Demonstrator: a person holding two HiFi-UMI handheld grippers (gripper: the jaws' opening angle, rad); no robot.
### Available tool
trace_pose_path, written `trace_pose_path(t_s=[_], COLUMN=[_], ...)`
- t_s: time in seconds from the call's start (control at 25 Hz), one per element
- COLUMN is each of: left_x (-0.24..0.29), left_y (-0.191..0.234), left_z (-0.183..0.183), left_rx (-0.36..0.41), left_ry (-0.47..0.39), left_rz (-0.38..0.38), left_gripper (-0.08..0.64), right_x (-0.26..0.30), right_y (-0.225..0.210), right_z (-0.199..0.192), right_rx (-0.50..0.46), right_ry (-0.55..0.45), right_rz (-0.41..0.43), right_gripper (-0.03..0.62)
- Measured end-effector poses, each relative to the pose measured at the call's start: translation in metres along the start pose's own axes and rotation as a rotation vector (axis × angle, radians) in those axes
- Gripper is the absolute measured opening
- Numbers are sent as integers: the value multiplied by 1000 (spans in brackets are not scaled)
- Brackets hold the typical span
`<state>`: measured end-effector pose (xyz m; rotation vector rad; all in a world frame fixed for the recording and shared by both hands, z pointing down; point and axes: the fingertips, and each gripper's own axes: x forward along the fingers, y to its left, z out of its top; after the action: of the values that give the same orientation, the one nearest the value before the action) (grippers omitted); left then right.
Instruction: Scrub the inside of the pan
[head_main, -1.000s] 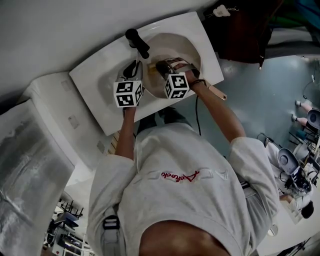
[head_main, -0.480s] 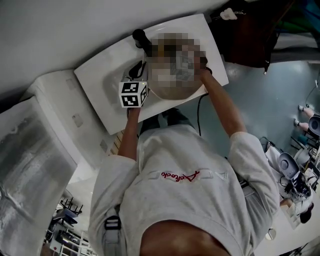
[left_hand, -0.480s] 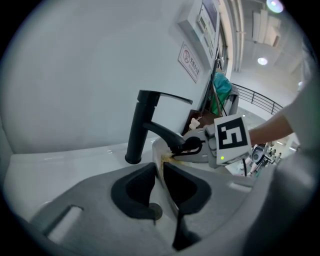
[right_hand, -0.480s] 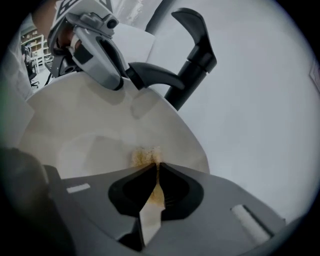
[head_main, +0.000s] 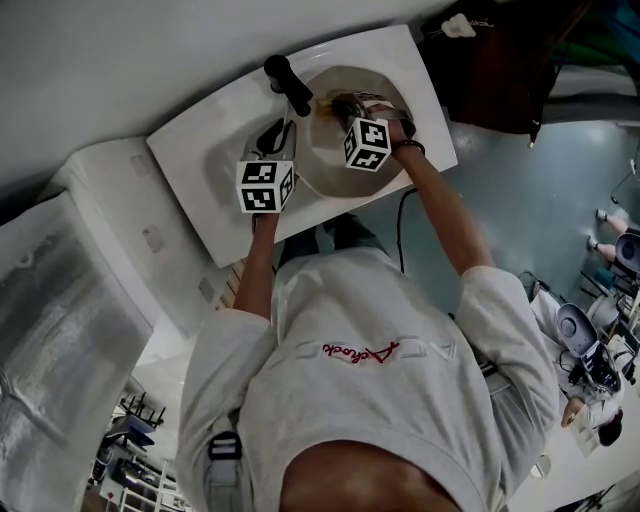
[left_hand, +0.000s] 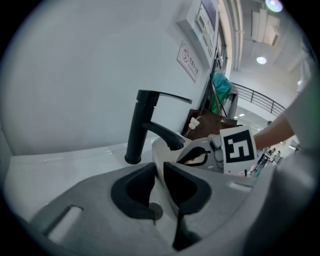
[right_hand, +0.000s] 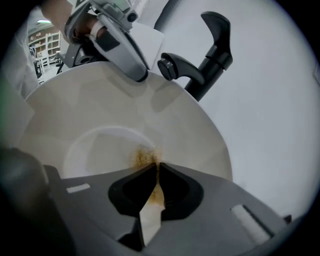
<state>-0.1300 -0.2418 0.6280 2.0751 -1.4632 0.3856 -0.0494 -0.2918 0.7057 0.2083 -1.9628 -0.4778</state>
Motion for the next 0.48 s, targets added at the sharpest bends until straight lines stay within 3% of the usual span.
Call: trace_pose_path(t_s=[0.48], left_x=[-1], left_y=[0], left_z=[0], left_rx=[-9], left_ry=[-6], left_rz=[-1], left_gripper=[55], right_x=[-18], right_y=[46], right_z=[-9], right_rx=[-6], right_ry=[13], right_rz=[34], right_gripper=[29])
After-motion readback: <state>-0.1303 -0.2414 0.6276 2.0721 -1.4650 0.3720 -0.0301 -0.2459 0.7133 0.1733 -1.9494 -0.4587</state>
